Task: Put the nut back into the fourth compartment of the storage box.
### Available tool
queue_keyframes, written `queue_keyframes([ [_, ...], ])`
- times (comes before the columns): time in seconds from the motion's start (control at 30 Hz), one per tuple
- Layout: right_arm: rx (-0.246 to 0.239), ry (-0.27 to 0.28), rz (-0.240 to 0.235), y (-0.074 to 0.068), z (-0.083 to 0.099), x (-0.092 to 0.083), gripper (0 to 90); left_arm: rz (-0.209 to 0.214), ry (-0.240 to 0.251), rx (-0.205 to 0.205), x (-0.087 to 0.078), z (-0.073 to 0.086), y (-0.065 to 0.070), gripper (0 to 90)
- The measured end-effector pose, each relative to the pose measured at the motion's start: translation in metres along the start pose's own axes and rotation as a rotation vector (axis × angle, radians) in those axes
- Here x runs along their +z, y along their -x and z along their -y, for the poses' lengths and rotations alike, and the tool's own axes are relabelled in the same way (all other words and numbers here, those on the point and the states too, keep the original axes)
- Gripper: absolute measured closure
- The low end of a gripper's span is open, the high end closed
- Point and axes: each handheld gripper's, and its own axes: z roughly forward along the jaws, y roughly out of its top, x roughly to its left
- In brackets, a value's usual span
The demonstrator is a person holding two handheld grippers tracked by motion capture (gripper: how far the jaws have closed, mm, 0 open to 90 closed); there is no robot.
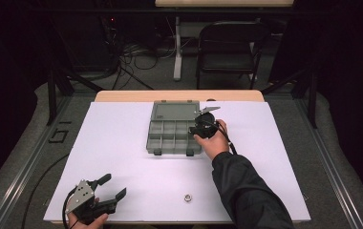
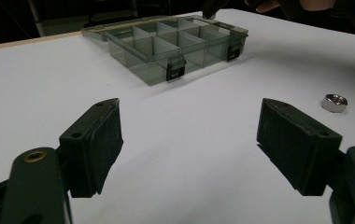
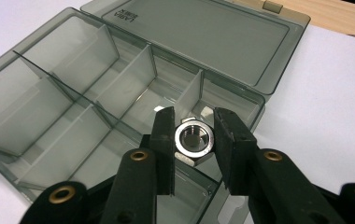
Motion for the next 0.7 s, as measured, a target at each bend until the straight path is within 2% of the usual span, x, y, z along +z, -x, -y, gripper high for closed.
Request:
queue_keyframes([
  [0.37,0.015,0.004,0.031,0.0041,0.0017,0.0046,69.8,0.001,0.001,0.000,-0.0003,-0.0001,0.0001,22.4],
  [0.7,0.009,0.019,0.030,0.0042,0.0013,0.0003,58.4,-0.001,0.002,0.003,-0.0005,-0.0002,0.0000,22.3],
])
